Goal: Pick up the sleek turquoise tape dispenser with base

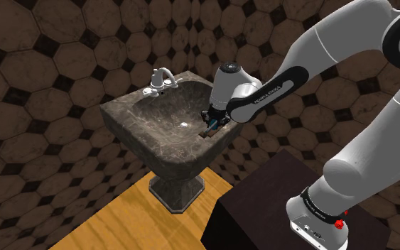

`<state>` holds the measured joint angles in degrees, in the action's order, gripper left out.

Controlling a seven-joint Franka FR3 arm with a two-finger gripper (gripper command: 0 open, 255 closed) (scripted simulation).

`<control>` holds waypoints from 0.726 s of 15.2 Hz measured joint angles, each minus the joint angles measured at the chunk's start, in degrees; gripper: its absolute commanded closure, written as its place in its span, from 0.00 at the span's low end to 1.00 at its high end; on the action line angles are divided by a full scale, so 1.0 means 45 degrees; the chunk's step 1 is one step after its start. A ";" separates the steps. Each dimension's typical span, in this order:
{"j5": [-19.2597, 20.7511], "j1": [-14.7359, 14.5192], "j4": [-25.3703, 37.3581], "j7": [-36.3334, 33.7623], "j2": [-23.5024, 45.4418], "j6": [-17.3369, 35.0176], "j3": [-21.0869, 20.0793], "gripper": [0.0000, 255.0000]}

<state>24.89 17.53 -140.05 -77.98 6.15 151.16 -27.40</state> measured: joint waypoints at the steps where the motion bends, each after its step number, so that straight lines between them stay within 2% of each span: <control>1: 0.0001 0.0000 0.0001 -0.0001 0.0001 0.0001 0.0000 1.00; 4: -0.0082 0.0018 -0.0004 0.0080 -0.0058 -0.0033 -0.0018 1.00; 11: -0.1576 0.0094 0.0051 0.1261 -0.1143 -0.0902 -0.0289 1.00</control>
<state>17.80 17.95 -139.82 -72.31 1.00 147.10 -28.70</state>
